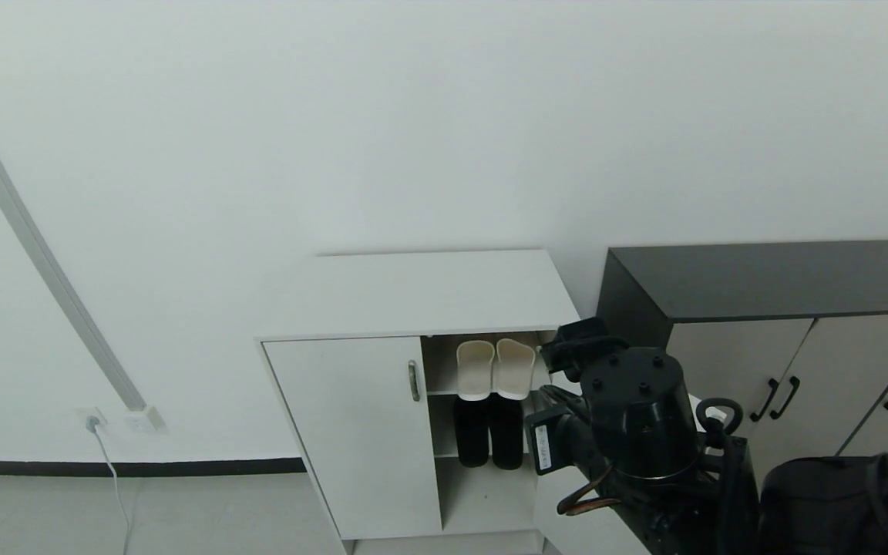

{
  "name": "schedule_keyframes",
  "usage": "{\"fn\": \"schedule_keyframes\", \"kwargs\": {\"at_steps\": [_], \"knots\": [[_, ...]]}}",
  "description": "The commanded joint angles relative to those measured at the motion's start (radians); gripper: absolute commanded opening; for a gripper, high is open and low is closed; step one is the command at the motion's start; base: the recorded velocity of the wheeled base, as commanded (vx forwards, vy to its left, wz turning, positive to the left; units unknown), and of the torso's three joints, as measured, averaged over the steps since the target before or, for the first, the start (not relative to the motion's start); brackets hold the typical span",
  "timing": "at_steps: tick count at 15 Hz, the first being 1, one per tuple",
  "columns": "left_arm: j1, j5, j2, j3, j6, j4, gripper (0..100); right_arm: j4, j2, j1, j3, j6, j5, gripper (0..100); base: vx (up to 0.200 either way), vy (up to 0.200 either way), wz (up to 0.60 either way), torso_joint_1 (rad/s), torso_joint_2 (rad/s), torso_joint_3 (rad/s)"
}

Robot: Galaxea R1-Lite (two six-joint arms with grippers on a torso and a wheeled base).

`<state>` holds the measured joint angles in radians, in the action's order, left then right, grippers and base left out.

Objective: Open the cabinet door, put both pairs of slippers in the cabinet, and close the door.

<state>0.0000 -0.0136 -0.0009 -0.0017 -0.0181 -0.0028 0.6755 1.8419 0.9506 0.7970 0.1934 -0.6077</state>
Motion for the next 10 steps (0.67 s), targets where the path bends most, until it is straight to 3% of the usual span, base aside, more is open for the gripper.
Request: {"fn": "schedule_keyframes", "kwargs": {"at_steps": [1,4,10], "knots": [[0.0,0.0,0.001,0.0,0.0,0.0,0,0.001,0.003,0.0,0.001,0.0,0.0,0,0.0,0.0,0.0,0.0,0.0,0.0],[0.0,0.0,0.001,0.0,0.0,0.0,0,-0.001,0.003,0.0,-0.001,0.0,0.0,0,0.0,0.0,0.0,0.0,0.0,0.0],[0.0,0.0,0.001,0.0,0.0,0.0,0,-0.001,0.008,-0.003,-0.002,0.0,0.0,0,0.0,0.0,-0.6,0.005,0.0,0.002]]}}
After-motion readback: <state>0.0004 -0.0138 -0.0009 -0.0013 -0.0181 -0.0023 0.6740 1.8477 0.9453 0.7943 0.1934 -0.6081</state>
